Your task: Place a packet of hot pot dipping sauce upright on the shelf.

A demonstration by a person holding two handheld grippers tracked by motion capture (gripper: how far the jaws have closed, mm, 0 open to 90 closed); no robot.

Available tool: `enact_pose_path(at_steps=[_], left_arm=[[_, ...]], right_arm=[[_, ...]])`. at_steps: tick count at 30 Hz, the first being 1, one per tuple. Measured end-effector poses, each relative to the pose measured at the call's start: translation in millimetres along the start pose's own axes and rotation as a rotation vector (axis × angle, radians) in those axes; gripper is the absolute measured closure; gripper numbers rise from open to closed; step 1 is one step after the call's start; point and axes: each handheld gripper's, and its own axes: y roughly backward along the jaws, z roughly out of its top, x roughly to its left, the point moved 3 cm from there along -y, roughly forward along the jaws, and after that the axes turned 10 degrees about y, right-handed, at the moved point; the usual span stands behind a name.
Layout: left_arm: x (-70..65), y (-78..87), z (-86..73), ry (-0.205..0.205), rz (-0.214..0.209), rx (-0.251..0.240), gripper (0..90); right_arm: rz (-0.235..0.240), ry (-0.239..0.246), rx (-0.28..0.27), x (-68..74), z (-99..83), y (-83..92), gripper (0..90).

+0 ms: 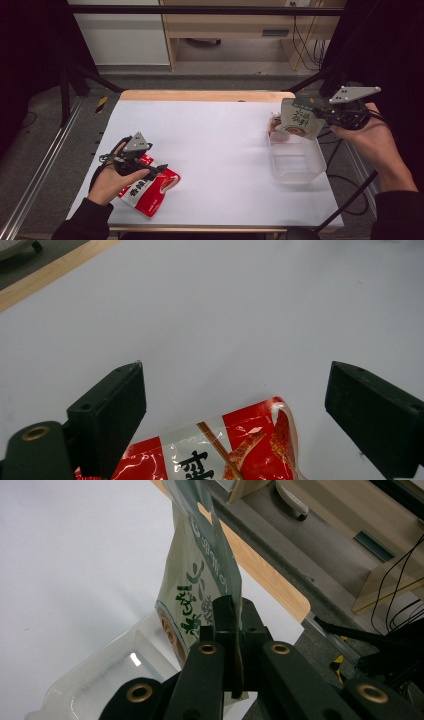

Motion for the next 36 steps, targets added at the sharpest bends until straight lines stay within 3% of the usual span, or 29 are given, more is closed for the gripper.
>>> enact_pose_path(at_steps=[7, 26, 32, 36], left_arm=[[0.0, -0.6, -2.1, 0.003, 0.003, 0.010, 9.7], [5.5, -1.6, -9.9, 0.024, 0.005, 0.021, 9.7], [6.2, 0.0, -10.2, 0.026, 0.006, 0.017, 9.7], [6.9, -0.1, -10.1, 0.028, 0.007, 0.016, 9.7]], right_arm=[[0.020, 0.000, 0.001, -1.9, -5.7, -8.7, 90.0], [0.101, 0.073, 0.064, 2.8, -1.2, -51.8, 90.0], [0.119, 0.043, 0.060, 8.4, -9.9, -62.8, 90.0], [0.121, -0.003, 0.055, 10.1, -19.7, -66.8, 90.0]])
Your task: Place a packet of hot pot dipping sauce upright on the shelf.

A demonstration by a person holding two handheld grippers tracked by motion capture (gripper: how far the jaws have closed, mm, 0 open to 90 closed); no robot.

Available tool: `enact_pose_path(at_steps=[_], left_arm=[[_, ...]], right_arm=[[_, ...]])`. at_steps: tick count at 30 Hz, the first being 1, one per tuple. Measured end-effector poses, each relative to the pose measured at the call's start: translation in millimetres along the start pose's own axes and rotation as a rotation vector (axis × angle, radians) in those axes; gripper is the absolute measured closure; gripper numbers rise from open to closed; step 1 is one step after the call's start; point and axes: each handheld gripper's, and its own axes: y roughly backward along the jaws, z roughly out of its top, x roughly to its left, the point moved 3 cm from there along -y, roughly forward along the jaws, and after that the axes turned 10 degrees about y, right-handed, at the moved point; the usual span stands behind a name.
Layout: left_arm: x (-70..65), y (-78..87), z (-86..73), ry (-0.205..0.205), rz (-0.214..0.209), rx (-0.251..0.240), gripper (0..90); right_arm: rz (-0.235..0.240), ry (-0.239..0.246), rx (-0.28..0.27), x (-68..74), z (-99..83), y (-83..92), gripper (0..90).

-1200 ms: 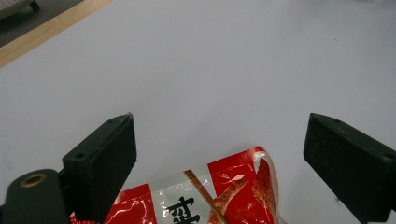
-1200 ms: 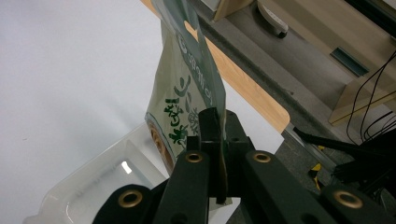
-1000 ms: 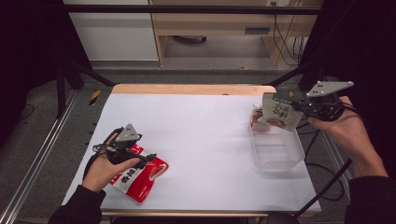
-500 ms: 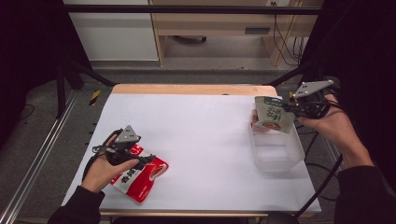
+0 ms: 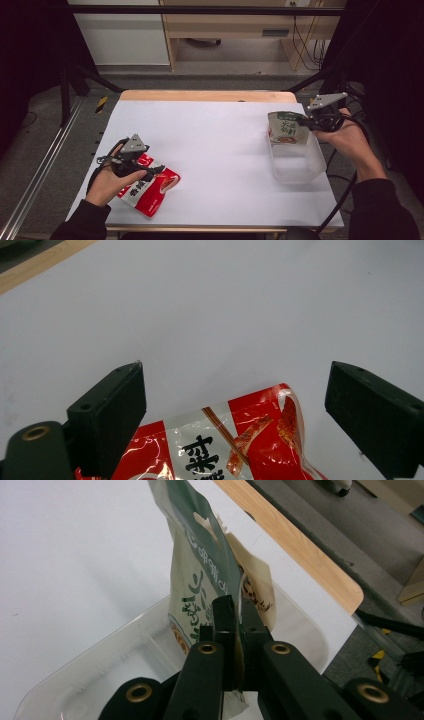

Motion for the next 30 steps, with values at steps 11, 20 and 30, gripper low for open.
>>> enact_pose_path(at_steps=[11, 20, 30], left_arm=[[1.3, -1.2, -0.3, 0.004, 0.002, 0.000, 9.7], [1.1, -2.4, -2.9, 0.002, 0.000, 0.009, 9.7], [1.1, -2.2, -2.8, 0.004, 0.001, 0.003, 9.7]], right_arm=[[-0.014, -0.116, 0.010, -6.8, -26.5, -7.2, 89.4], [-0.027, -0.186, 0.005, -10.9, -40.2, -8.5, 87.1], [-0.034, -0.188, 0.018, -7.6, -40.0, -5.4, 76.3]])
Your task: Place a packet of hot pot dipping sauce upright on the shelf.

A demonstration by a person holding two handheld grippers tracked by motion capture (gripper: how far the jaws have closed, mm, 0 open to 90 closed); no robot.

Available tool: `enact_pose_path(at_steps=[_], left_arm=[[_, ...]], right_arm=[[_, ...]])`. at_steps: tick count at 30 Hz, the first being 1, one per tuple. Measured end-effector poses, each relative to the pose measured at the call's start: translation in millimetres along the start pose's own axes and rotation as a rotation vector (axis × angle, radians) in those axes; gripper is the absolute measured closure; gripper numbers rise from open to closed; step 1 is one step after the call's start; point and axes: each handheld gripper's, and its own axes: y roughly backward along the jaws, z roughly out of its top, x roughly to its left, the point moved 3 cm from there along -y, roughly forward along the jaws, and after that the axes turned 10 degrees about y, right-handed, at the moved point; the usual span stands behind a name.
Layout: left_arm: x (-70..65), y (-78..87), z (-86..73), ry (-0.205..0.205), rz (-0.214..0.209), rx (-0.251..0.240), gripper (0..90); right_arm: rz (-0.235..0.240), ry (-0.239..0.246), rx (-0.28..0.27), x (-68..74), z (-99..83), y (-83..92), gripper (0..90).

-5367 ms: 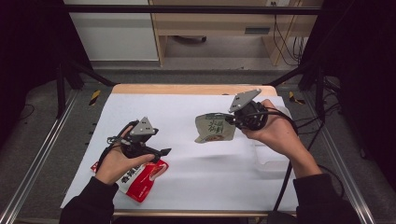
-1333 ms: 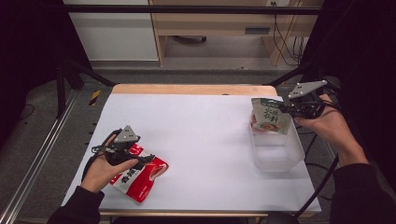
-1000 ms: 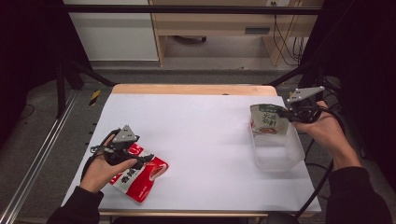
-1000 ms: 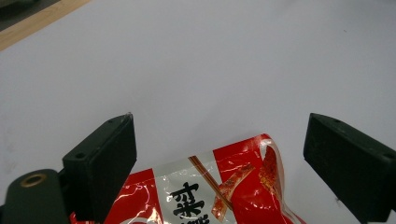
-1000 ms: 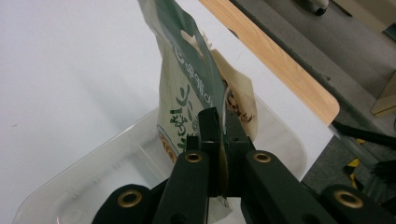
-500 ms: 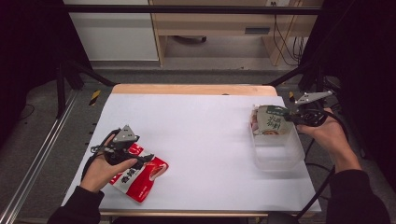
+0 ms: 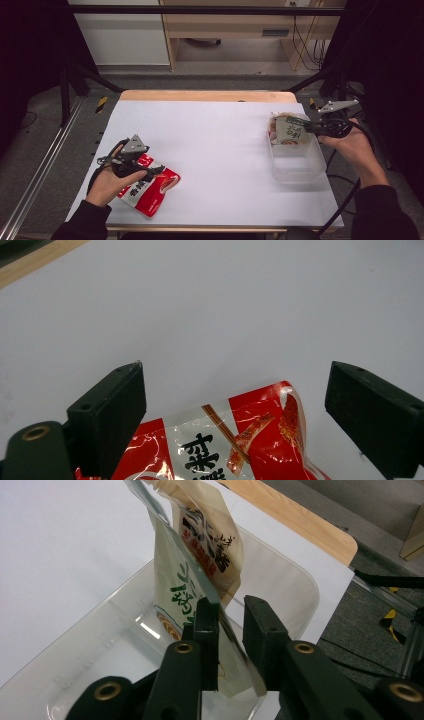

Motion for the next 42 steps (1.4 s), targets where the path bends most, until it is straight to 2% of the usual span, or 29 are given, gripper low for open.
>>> enact_pose_path(at_steps=[16, 29, 42], left_arm=[[-0.1, -0.4, 0.7, -0.003, -0.002, 0.000, 9.7], [0.4, 1.4, 0.7, -0.003, -0.002, -0.003, 9.7], [0.4, 1.2, 0.7, -0.002, -0.002, -0.004, 9.7]], right_arm=[[-0.018, -0.003, 0.019, 5.4, 3.8, -1.5, 52.4], [-0.023, 0.001, 0.019, 11.8, 8.2, -2.4, 37.7], [-0.014, -0.006, 0.015, 14.4, 8.2, -2.9, 29.4]])
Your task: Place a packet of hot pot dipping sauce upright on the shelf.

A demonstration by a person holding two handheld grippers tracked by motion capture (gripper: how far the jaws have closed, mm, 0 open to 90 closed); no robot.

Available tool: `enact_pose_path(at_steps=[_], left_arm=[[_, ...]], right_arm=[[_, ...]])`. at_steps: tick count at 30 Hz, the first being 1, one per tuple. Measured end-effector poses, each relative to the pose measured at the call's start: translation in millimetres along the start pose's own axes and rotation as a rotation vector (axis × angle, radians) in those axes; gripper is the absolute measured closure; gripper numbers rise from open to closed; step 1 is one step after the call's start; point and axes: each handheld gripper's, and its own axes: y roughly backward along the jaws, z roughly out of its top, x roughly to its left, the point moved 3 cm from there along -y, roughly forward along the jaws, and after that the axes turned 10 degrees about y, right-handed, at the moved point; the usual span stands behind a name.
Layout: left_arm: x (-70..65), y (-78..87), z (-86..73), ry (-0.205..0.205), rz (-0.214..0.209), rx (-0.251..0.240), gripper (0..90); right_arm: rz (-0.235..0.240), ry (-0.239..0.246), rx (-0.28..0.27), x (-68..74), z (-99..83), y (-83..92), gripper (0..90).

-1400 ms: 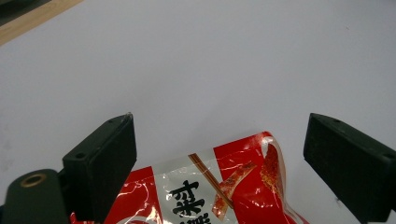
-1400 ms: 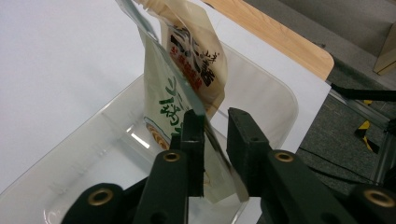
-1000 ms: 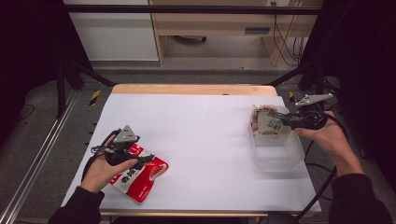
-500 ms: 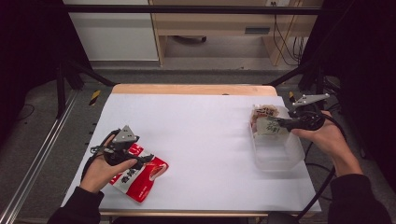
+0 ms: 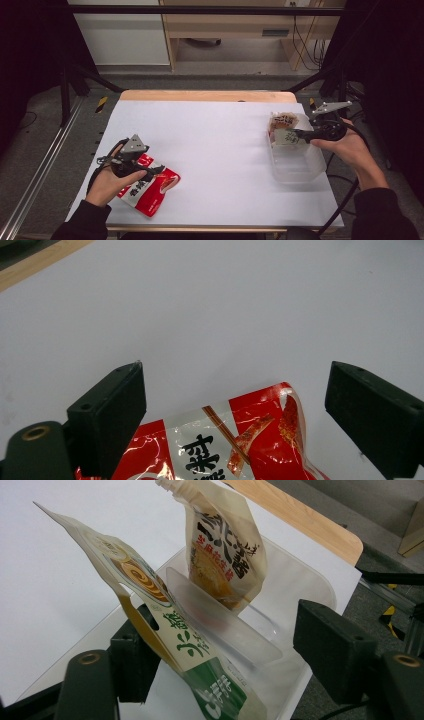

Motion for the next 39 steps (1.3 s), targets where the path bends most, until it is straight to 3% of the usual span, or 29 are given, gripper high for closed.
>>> enact_pose_path(at_steps=[7, 12, 19, 31, 39], left_arm=[[0.7, 0.6, -0.6, 0.002, 0.001, -0.001, 9.7], [0.9, 0.2, -0.7, 0.006, 0.000, -0.003, 9.7], [0.4, -0.3, -0.6, 0.003, 0.002, -0.002, 9.7], [3.8, 2.4, -4.9, 0.014, 0.008, -0.015, 9.7], [6.5, 5.0, -8.1, 0.027, 0.007, -0.028, 9.7]], right_arm=[[0.011, -0.019, -0.017, 4.8, 0.8, 2.2, 13.3], [0.009, 0.006, -0.040, 12.7, 5.7, 9.2, 8.5], [0.018, 0.054, -0.076, 23.4, 18.1, 17.8, 8.1], [0.016, 0.119, -0.144, 51.1, 56.1, 32.4, 10.4], [0.027, 0.149, -0.156, 70.5, 73.3, 26.9, 12.4]])
